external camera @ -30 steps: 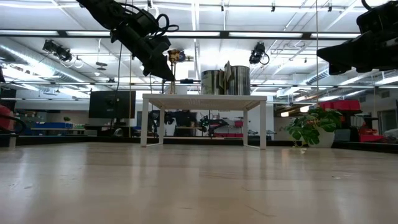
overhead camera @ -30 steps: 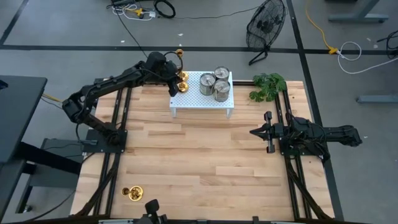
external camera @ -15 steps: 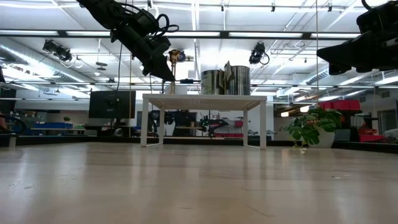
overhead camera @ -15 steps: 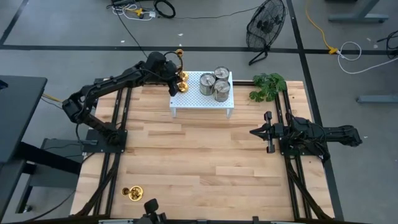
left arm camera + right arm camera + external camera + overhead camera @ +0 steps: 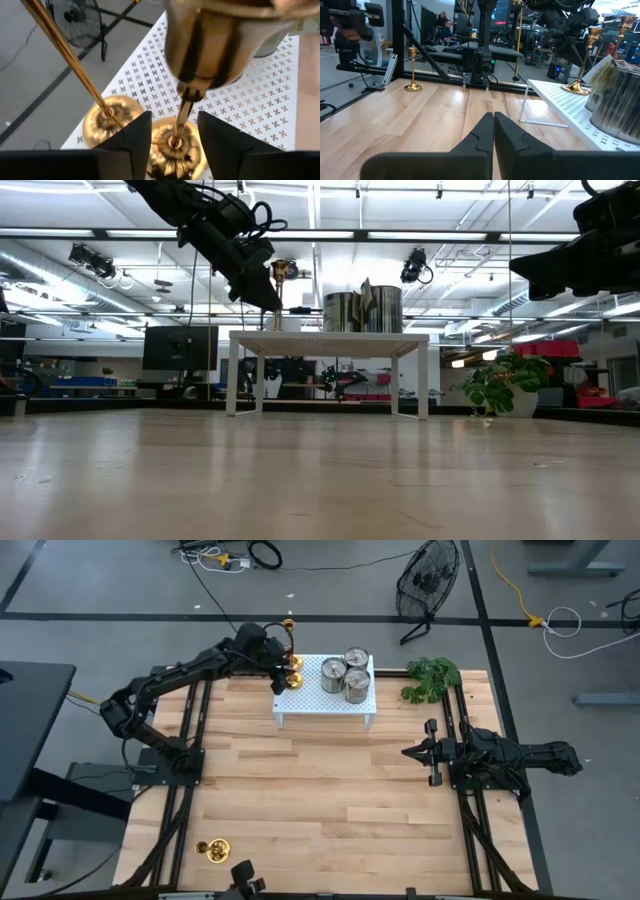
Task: Pick & Place candle stick holders
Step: Put the candle holder aligned with the other candle holder on the shelf
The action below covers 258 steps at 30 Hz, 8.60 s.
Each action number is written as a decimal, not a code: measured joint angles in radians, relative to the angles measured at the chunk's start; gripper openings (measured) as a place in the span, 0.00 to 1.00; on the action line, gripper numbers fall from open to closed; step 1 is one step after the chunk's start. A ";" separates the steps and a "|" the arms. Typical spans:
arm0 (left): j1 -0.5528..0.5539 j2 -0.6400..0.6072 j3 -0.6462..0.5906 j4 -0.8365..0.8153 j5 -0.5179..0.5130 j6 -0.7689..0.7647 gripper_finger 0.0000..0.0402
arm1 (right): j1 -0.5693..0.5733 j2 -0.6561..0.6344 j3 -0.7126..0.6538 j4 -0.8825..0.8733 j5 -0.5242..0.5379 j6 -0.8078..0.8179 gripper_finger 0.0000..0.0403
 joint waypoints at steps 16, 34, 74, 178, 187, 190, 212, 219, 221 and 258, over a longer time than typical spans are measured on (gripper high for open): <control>0.001 -0.001 0.145 -0.267 -0.053 0.008 0.54 | 0.000 0.000 0.000 0.000 0.000 0.000 0.04; -0.111 -0.001 0.145 -0.411 0.002 0.001 0.45 | 0.000 0.000 0.000 0.000 0.000 0.000 0.04; -0.606 0.000 0.144 -0.704 0.114 0.291 0.34 | 0.000 0.000 0.000 0.000 0.000 0.000 0.04; -1.567 -0.438 -0.582 -0.051 0.061 0.008 0.71 | 0.000 0.000 0.000 0.000 0.000 0.000 0.04; -1.567 -0.438 -0.646 0.077 0.056 -0.084 0.71 | 0.000 0.000 0.000 0.000 0.000 0.000 0.04; -1.567 -0.438 -0.658 0.105 0.056 -0.085 0.71 | 0.000 0.000 0.000 0.000 0.000 0.000 0.04; -1.622 -0.438 -0.748 0.239 0.048 0.002 0.71 | 0.000 0.000 0.000 0.000 0.000 0.000 0.04; -1.622 -0.438 -0.758 0.259 0.026 0.001 0.71 | 0.000 0.000 0.000 0.000 0.000 0.000 0.04; -1.622 -0.438 -0.758 0.258 0.026 0.001 0.71 | 0.000 0.000 0.000 0.000 0.000 0.000 0.04; -1.622 -0.438 -0.758 0.280 0.036 0.003 0.32 | 0.000 0.000 0.000 0.000 0.000 0.000 0.04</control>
